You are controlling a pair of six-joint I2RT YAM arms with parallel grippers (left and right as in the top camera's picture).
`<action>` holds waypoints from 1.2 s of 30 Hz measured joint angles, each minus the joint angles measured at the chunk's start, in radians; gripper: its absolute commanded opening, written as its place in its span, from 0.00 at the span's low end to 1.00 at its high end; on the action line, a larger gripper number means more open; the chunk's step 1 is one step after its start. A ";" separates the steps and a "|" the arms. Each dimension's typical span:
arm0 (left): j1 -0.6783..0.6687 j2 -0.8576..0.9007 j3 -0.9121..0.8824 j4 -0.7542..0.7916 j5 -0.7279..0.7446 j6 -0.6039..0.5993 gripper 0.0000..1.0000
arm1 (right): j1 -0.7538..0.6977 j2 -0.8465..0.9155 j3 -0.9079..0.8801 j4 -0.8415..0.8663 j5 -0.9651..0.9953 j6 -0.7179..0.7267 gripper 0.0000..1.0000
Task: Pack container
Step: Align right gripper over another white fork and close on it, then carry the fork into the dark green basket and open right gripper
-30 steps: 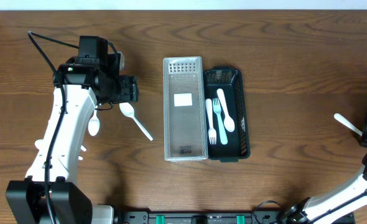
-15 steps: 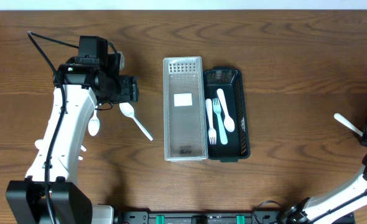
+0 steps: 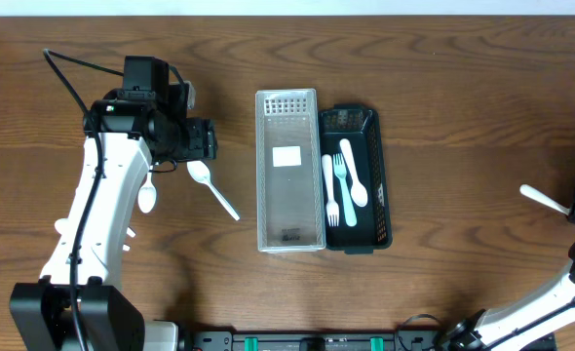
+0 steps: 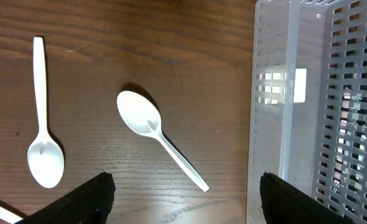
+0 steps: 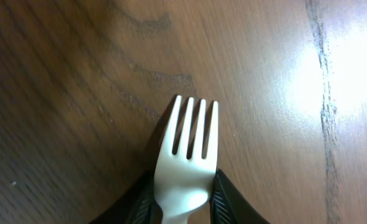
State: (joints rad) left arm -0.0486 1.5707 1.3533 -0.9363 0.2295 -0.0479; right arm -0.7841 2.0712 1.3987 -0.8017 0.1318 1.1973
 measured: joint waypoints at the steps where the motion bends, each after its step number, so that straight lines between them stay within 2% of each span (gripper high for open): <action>1: 0.000 0.000 0.000 0.000 0.000 0.000 0.77 | 0.000 0.000 0.000 0.000 0.000 0.000 0.22; 14: 0.000 0.000 0.000 0.000 0.000 0.000 0.77 | 0.000 0.000 0.000 0.000 -0.002 -0.004 0.01; 27: 0.000 0.000 0.000 0.000 0.000 0.000 0.77 | 0.009 0.000 0.000 0.000 -0.003 -0.107 0.01; 36: 0.000 0.000 0.000 0.000 0.000 0.000 0.77 | 0.129 -0.053 0.000 0.011 0.030 -0.274 0.01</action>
State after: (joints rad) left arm -0.0486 1.5707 1.3533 -0.9363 0.2295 -0.0479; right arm -0.6556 2.0182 1.3987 -0.7910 0.1619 0.9234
